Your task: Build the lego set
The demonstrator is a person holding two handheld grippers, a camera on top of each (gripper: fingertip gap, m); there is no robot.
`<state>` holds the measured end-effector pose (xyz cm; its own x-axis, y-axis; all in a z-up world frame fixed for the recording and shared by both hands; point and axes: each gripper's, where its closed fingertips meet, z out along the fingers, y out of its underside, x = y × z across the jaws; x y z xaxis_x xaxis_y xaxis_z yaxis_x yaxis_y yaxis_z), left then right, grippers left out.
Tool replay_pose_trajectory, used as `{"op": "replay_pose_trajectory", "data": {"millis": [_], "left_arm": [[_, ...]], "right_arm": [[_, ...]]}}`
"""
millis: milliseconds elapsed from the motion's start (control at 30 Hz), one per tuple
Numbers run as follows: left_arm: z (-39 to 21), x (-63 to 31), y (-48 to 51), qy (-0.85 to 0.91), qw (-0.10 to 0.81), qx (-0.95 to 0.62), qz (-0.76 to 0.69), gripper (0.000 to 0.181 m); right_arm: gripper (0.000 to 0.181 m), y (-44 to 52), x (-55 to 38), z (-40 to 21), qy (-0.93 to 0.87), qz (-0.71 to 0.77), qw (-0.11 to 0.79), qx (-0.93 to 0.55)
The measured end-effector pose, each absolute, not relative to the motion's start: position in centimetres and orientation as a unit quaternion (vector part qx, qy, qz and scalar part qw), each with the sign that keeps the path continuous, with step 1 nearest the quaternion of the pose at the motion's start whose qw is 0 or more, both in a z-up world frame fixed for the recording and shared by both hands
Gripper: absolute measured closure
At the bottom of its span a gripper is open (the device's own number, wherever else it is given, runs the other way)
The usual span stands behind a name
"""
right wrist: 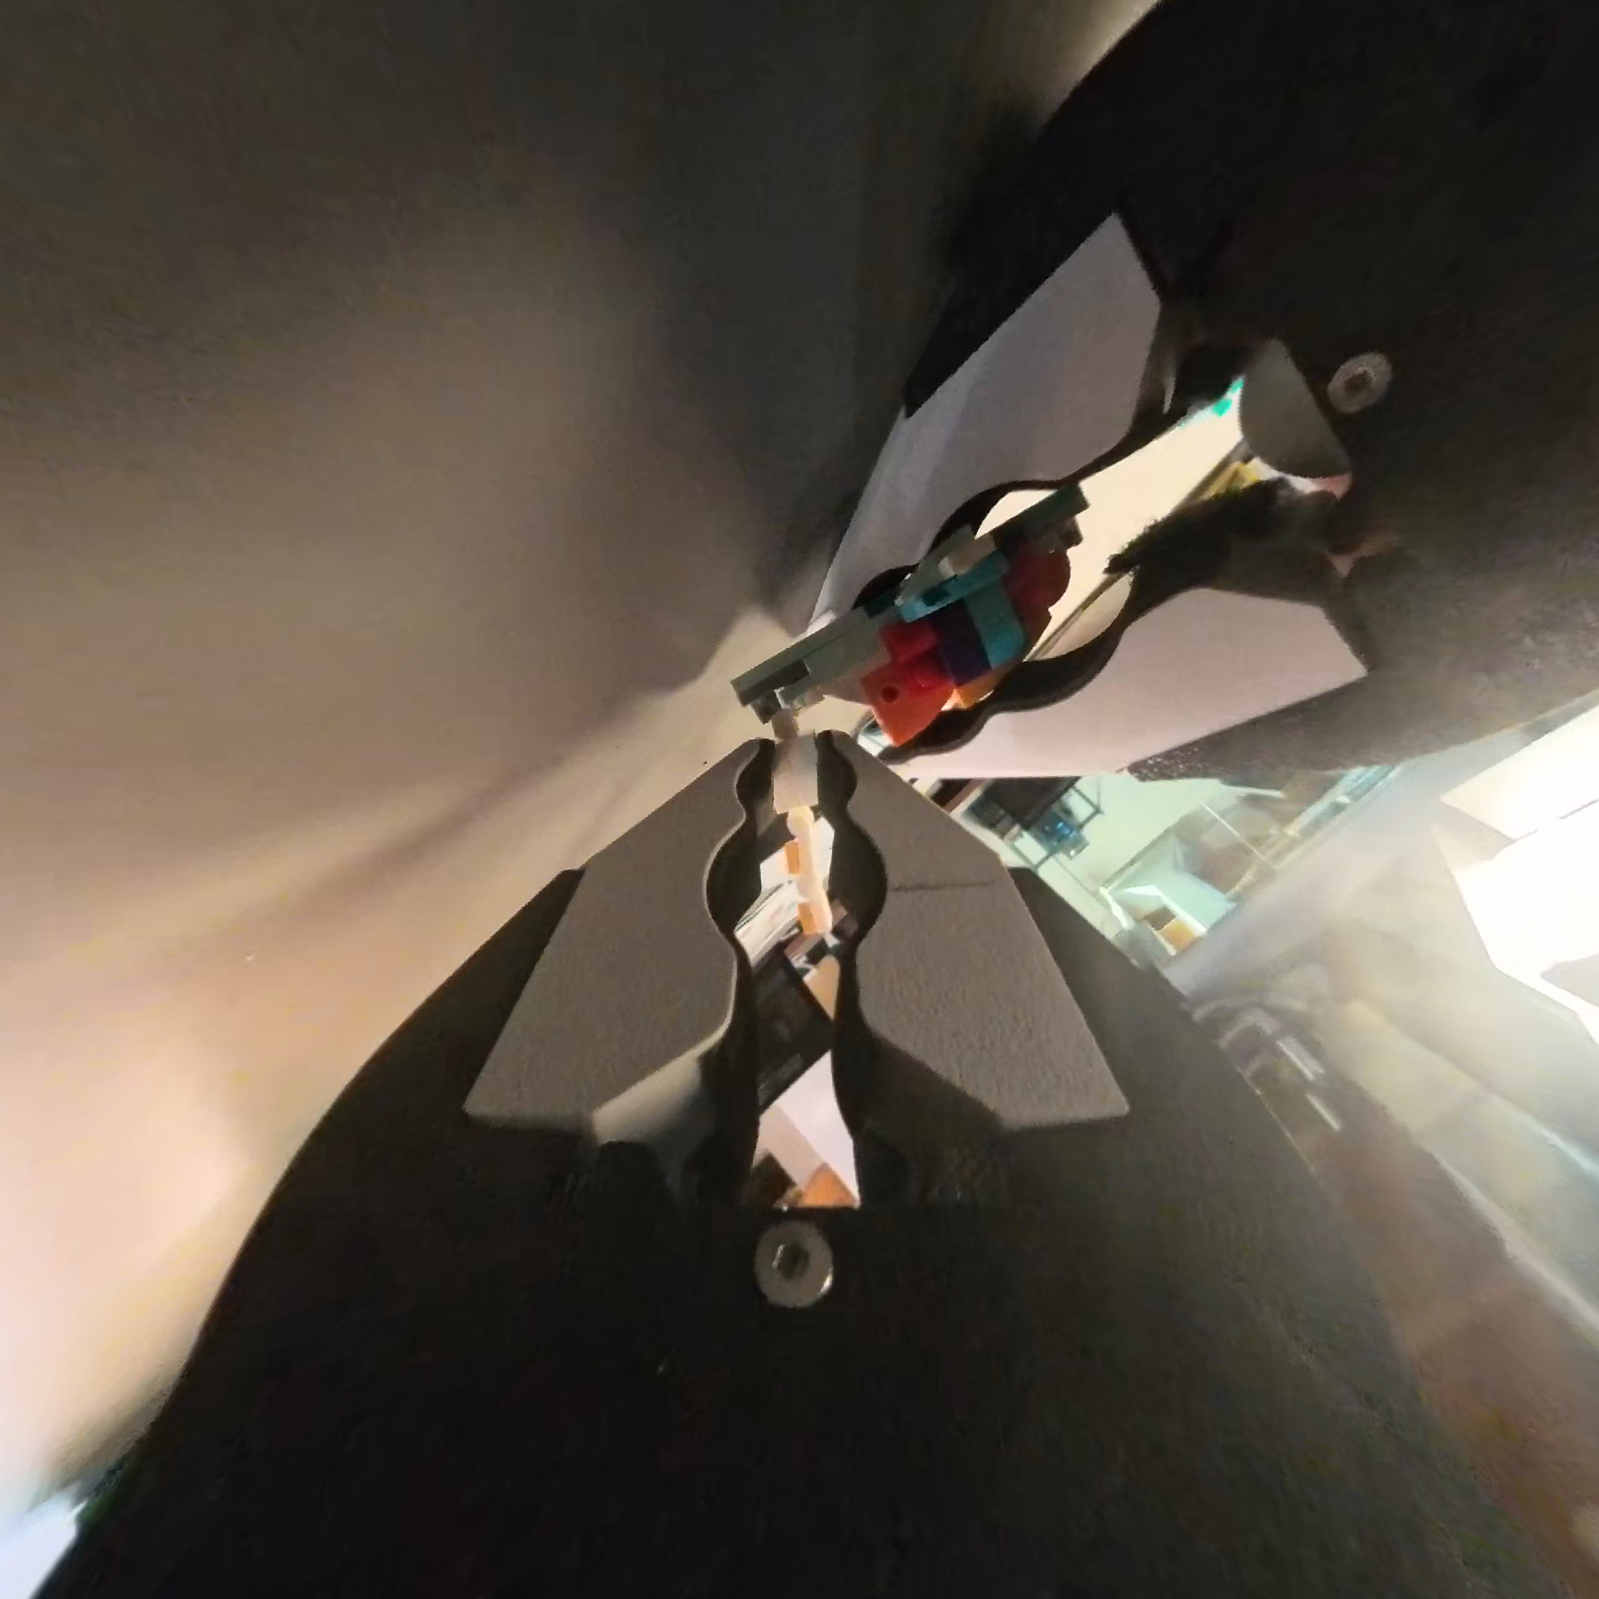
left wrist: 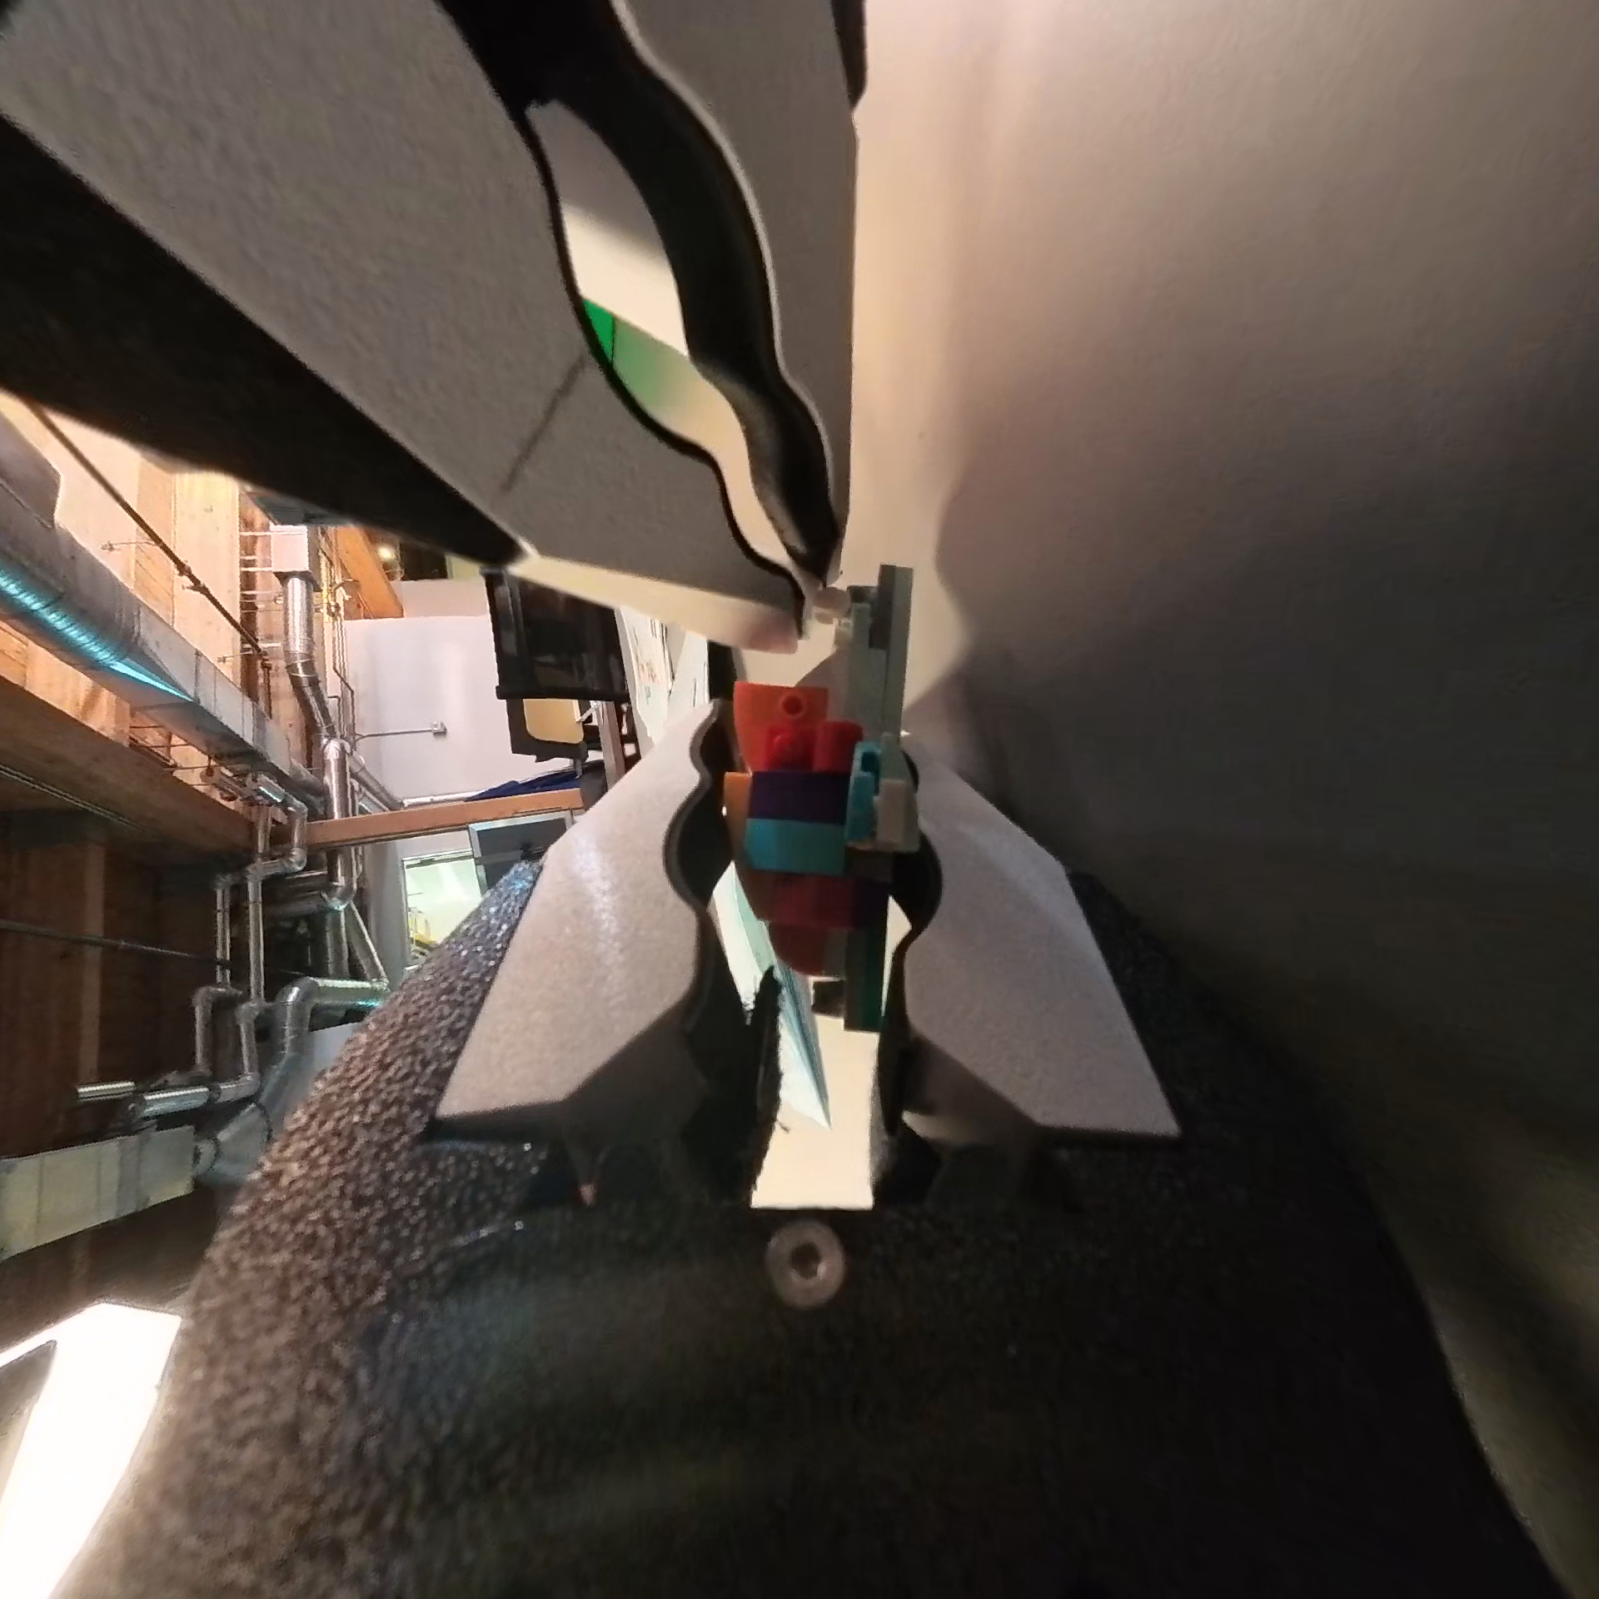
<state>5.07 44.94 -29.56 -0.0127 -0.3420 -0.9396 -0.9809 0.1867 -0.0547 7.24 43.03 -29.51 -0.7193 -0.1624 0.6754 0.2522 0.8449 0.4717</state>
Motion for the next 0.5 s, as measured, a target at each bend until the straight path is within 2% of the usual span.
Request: {"op": "replay_pose_trajectory", "data": {"millis": [500], "left_arm": [[-29.59,5.06,44.93,0.620,0.453,-0.533,0.355,0.150]], "right_arm": [[0.174,43.10,7.39,-29.58,-0.877,-0.299,0.375,-0.031]]}}
